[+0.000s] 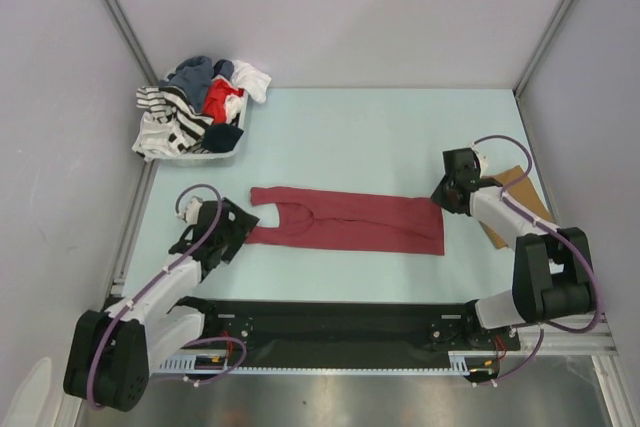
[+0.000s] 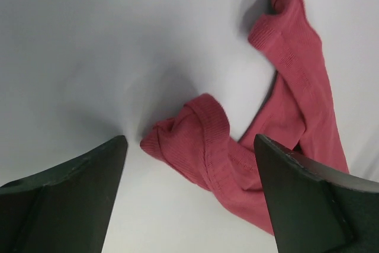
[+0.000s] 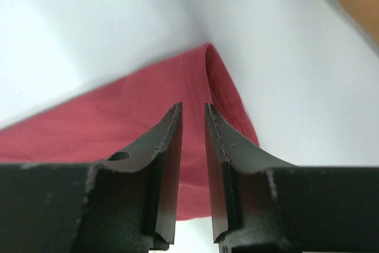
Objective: Fold and stack the tank tops
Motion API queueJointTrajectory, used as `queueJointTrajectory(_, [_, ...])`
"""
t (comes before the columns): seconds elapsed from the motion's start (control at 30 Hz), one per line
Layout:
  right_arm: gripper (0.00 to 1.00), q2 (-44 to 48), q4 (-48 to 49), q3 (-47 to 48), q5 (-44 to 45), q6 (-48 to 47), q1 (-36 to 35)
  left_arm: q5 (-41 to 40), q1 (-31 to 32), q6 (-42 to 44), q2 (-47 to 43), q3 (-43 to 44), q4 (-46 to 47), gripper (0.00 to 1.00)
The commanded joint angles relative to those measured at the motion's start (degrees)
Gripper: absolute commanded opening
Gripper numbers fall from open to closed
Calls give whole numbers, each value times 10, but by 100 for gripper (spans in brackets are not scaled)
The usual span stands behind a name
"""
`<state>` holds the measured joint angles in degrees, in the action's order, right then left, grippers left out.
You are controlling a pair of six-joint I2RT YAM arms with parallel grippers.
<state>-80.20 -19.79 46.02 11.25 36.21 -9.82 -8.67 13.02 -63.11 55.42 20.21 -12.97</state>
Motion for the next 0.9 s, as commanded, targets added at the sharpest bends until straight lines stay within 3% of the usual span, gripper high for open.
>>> queueJointTrajectory(0.0, [27,-40,-6,35,22,-1,9,0,20,-57,-15,-29,-7,96])
queueJointTrajectory(0.2, [26,-88,5,38,19,1,9,-13,23,-81,1,-18,10,95])
queueJointTrajectory(0.3, [23,-98,12,34,17,4,9,0,29,-101,10,-30,60,74])
queueJointTrajectory(0.33, [22,-101,16,33,15,4,9,5,29,-103,13,-34,72,56])
queueJointTrajectory(0.37, [21,-101,16,32,16,4,9,2,28,-111,15,-39,80,51])
queueJointTrajectory(0.53, [12,-117,12,29,12,8,9,-39,27,-108,59,-13,78,38])
queueJointTrajectory(0.67, [11,-111,12,16,7,15,9,-57,24,-105,118,23,89,28])
queueJointTrajectory(0.7, [10,-107,12,14,5,18,9,-55,19,-105,131,28,105,18])
queueJointTrajectory(0.8, [8,-80,4,-9,-3,29,7,-37,11,-100,218,69,127,0])
queueJointTrajectory(0.87, [8,-65,-1,-24,-8,38,2,-36,10,-99,237,96,148,0])
